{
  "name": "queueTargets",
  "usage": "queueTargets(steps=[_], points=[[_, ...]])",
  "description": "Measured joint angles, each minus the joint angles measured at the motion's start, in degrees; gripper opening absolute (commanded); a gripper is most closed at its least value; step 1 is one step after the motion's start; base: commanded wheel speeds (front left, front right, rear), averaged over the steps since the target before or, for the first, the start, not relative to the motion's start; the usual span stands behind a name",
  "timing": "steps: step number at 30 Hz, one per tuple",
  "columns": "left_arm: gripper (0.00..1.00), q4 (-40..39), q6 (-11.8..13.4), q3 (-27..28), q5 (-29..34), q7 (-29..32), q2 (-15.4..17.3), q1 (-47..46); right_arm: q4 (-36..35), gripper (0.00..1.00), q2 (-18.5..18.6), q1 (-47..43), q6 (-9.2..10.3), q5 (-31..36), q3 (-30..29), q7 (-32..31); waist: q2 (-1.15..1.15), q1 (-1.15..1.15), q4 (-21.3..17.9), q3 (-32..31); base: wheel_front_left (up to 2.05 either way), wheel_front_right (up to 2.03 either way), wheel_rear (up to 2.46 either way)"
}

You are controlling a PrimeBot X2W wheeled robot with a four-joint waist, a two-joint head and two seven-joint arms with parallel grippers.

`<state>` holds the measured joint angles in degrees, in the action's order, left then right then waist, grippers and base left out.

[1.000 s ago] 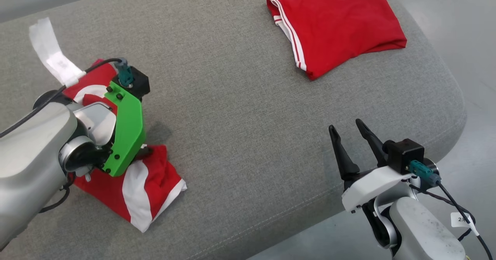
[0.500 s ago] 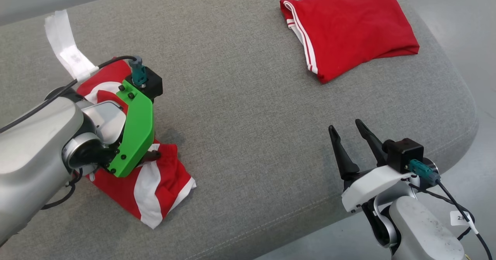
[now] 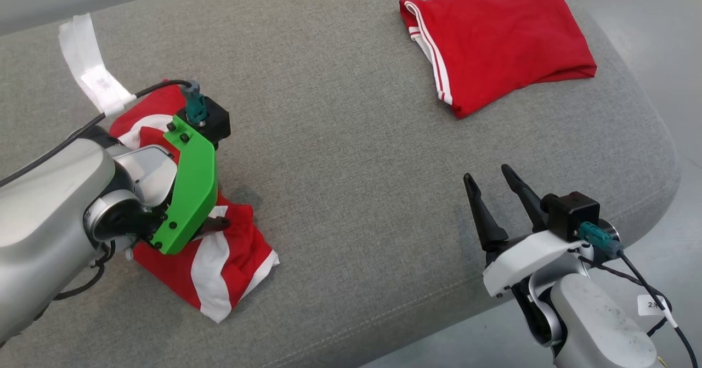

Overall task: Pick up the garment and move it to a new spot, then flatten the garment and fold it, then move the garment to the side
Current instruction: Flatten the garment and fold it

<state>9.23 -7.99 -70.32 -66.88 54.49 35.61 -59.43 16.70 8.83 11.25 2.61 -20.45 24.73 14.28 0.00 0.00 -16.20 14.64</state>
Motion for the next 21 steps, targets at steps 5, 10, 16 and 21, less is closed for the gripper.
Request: queueTargets(steps=[5, 10, 16, 21], points=[[0.85, -0.13, 0.0, -0.58, 0.0, -0.01, 0.66, 0.0, 0.01, 1.0, -0.07, 0.02, -0.08, 0.3, -0.25, 0.0, 0.0, 0.0, -0.24, 0.31, 0.0, 0.0, 0.0], [0.69, -0.82, 0.0, -1.11, 0.33, -0.35, 0.74, 0.0, 0.16, 1.0, -0.33, 0.03, -0.11, 0.35, -0.33, 0.0, 0.0, 0.0, -0.51, 0.48, 0.0, 0.0, 0.0], [0.5, -1.59, 0.0, -1.76, 0.22, -0.65, 0.59, 0.01, 0.37, 1.0, -0.41, 0.05, -0.52, 0.37, -0.52, 0.0, 0.0, 0.0, -0.64, 0.44, 0.0, 0.0, 0.0], [0.45, -2.18, 0.0, -2.19, -0.04, -0.65, 0.52, 0.01, 0.55, 1.0, -0.56, 0.05, -0.53, 0.45, -0.79, 0.0, 0.0, 0.0, -0.59, 0.32, 0.0, 0.0, 0.0]])
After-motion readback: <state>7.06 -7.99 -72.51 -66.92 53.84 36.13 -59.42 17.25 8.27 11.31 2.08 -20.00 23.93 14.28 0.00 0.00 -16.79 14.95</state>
